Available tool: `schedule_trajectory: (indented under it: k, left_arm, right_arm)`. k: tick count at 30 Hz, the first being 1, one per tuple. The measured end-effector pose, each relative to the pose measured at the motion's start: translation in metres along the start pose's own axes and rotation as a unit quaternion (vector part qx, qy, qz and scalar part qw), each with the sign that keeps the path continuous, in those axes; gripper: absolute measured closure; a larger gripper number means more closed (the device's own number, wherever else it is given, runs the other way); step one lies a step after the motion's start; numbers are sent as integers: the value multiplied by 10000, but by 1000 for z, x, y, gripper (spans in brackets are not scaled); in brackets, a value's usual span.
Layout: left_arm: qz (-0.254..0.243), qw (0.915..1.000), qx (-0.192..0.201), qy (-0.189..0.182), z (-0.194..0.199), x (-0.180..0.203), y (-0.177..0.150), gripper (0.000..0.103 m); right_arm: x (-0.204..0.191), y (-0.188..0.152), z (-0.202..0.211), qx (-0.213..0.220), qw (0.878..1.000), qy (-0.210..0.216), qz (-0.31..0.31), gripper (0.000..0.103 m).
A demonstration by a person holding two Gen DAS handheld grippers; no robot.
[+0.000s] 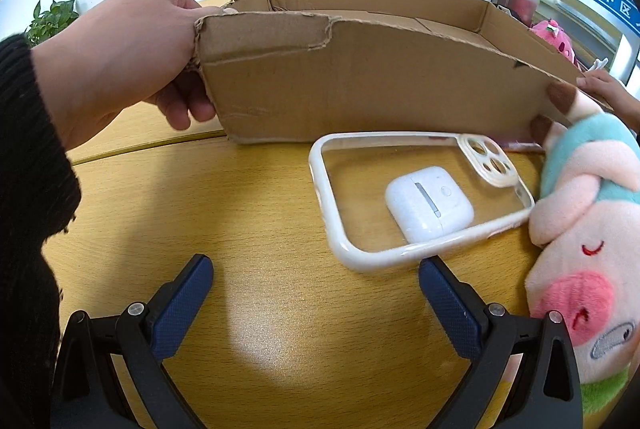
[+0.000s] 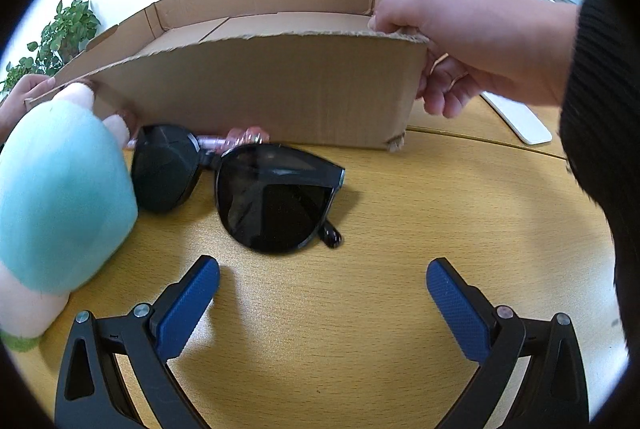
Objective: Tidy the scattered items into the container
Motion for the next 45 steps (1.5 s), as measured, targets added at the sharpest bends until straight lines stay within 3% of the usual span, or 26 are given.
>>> schedule_trajectory:
  k: [26,31,45]
  left_arm:
    - [120,9999,-9,119,0,-2,0,0]
    - [383,9987,-18,325,1,-4,-3,0]
    - [563,9974,-23,459,-1,-3,-2,0]
  right_arm:
    - [-2,2,-5,2,10000,-7,-6,0]
    - [-1,4,-3,3,10000,-17,-12,0]
    - [-7,-4,-3,7,10000,-21,-6,0]
Point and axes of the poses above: each gripper's, at about its wrist camera, not at the fingertips, and z roughly against the way its jaws point, x to its right, y to its top, the point moved 10 cm from there along -z, roughly the way its jaws point, and after that the axes turned 5 degrees about -z, right-handed, at the moved point
